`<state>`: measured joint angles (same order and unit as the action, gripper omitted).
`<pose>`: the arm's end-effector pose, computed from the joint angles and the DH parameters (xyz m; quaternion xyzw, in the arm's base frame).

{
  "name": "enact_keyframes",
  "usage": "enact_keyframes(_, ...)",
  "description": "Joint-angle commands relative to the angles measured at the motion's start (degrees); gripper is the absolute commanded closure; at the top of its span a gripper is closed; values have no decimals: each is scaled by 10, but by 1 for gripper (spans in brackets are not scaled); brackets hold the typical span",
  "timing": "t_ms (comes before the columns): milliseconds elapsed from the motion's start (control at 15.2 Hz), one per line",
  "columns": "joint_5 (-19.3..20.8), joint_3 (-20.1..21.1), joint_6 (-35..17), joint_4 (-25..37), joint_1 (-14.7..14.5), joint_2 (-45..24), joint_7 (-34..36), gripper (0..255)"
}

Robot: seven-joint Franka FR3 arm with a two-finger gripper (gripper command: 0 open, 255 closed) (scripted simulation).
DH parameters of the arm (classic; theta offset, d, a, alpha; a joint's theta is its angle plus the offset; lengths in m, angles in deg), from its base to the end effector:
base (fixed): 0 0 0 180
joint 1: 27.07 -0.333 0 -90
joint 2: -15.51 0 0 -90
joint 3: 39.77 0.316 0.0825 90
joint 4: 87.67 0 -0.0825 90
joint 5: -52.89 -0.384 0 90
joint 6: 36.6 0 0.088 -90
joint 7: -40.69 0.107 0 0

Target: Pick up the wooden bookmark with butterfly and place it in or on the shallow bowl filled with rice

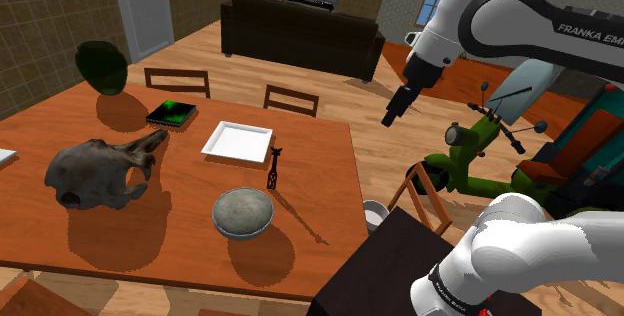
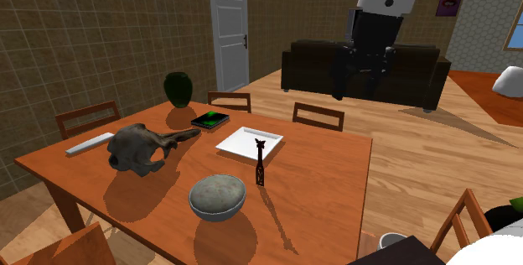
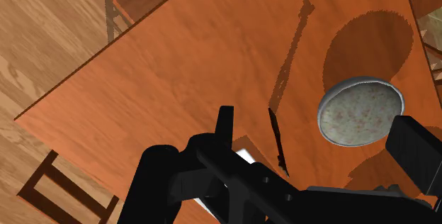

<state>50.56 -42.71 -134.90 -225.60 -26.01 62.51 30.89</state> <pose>0.3109 -0.0225 0.5901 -0.9956 -0.0557 -0.0679 0.0316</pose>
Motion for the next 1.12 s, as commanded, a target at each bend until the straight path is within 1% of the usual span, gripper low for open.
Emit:
enact_keyframes(0,0,0,0,0,0,0,0,0)
enact_keyframes(528,-45,30,-106,33,-5,-167,76,0)
enact_keyframes(1056,-81,48,-182,114,-10,-348,140,0)
